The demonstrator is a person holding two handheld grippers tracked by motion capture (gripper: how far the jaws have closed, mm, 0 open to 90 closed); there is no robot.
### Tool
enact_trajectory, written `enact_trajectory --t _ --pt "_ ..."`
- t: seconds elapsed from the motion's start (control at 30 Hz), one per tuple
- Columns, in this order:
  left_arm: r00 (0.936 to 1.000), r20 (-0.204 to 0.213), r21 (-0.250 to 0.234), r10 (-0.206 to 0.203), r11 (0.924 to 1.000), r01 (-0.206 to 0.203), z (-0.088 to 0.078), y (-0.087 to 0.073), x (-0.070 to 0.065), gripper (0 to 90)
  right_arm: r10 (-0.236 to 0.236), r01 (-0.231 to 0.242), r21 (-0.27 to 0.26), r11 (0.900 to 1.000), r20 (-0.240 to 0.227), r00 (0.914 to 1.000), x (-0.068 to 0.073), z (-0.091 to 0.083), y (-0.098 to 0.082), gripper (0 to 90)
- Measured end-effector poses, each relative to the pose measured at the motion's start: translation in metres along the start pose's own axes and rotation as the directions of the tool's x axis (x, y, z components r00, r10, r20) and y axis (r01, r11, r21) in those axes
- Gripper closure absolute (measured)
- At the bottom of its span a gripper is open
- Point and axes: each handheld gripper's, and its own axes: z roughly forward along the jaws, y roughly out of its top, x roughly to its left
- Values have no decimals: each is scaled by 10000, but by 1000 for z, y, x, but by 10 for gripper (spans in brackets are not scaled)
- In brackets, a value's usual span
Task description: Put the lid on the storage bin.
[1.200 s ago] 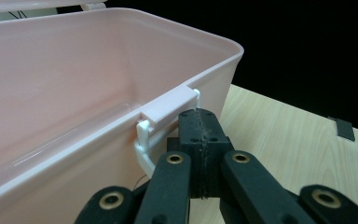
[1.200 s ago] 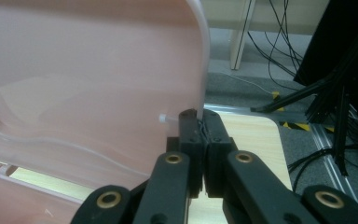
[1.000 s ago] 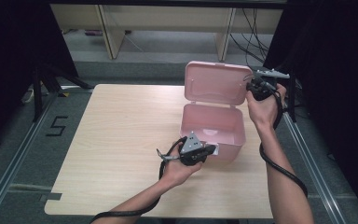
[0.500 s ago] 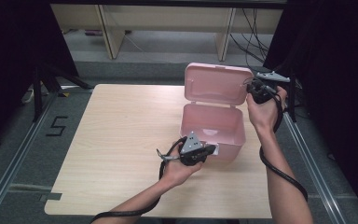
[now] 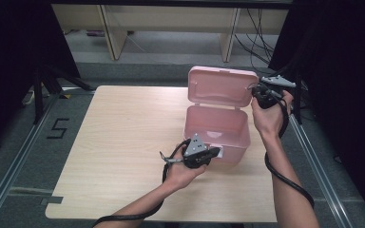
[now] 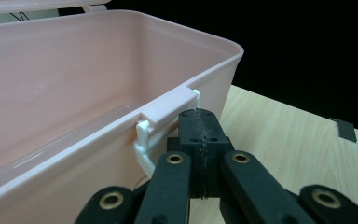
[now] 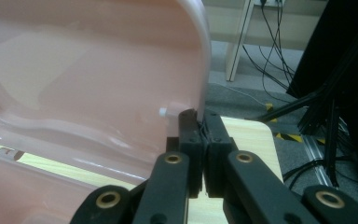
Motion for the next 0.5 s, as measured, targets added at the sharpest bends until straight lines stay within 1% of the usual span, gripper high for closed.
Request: enact_trajectory --t 0.03,0.07,0.1,0.17,0.2,0.23,0.27,0.3,0.33,0.37,0.43,0.47,0.5 --pt "10000 -6 -9 -12 10000 12 0 0 0 900 -34 34 -62 10000 -7 10000 0 0 -1 894" --pt "10000 -7 -3 25 10000 -25 0 0 0 900 102 -102 -65 9999 -16 9999 1 -1 -2 894" --pt "10000 -14 -13 24 10000 -24 0 0 0 900 -66 65 -78 9999 -25 10000 0 -1 -2 893" --pt "10000 -14 -15 17 10000 -17 0 0 0 900 -71 71 -144 9999 22 10000 1 -2 -3 894" --pt "10000 -9 -11 19 10000 -19 0 0 0 900 -182 182 -186 9997 3 9998 1 -2 -4 893" --pt "10000 -4 -18 9 10000 -9 0 0 0 900 -50 51 -146 9999 26 10000 2 -3 -4 893" --pt "10000 -13 -19 8 10000 -8 0 0 0 900 -137 138 -176 9997 17 9999 1 -4 -4 893" --pt "10000 -17 -13 17 10000 -17 0 0 0 900 42 -41 -175 9998 6 10000 2 -4 -5 893" --pt "10000 -9 -27 -5 10000 5 0 0 0 900 -229 230 -249 9994 23 9997 0 -4 -5 893" --pt "10000 -4 -34 -16 10000 16 0 0 0 900 -224 224 -230 9995 11 9997 1 -5 -6 893" --pt "10000 25 -40 -8 10000 8 0 0 0 900 -62 62 -274 9996 19 10000 3 -5 -7 892" --pt "10000 28 -39 -19 10000 19 0 0 0 900 -260 261 -302 9992 18 9997 1 -5 -7 892" --pt "10000 22 -20 -12 10000 12 0 0 0 900 -179 179 -280 9994 30 9998 2 -6 -7 892"
